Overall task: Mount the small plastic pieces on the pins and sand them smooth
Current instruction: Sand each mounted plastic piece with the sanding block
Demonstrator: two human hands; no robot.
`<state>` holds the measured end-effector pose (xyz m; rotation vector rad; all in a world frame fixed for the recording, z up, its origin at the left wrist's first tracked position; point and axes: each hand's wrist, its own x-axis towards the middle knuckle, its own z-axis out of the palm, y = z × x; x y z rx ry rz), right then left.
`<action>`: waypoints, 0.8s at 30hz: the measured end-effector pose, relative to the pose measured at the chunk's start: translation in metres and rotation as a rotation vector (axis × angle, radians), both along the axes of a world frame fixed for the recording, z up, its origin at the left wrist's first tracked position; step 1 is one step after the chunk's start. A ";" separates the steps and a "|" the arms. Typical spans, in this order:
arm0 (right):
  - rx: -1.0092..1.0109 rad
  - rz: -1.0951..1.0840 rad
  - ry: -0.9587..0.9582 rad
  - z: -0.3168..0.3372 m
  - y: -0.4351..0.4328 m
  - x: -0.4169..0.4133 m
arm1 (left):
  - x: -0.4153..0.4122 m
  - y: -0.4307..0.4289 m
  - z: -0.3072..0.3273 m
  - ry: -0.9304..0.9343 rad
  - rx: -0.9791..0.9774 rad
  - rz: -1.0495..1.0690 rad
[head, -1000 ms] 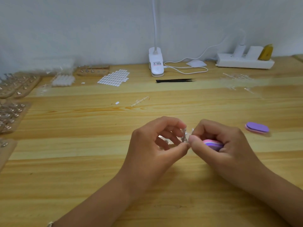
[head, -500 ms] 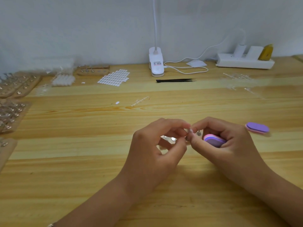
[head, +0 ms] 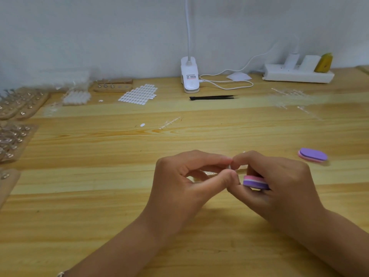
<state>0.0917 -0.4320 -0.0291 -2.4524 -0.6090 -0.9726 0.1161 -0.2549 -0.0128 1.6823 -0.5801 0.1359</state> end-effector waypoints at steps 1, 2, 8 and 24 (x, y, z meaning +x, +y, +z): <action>0.015 -0.001 -0.002 0.000 0.000 0.000 | 0.000 0.000 0.000 0.014 -0.023 -0.010; 0.033 -0.002 -0.006 0.000 0.000 0.000 | 0.000 0.000 0.000 0.047 -0.063 -0.029; 0.053 -0.032 -0.064 0.003 -0.003 -0.001 | 0.005 0.000 -0.002 0.249 -0.317 -0.162; 0.128 0.079 -0.013 0.003 0.000 0.000 | 0.008 0.000 0.003 0.445 -0.386 -0.168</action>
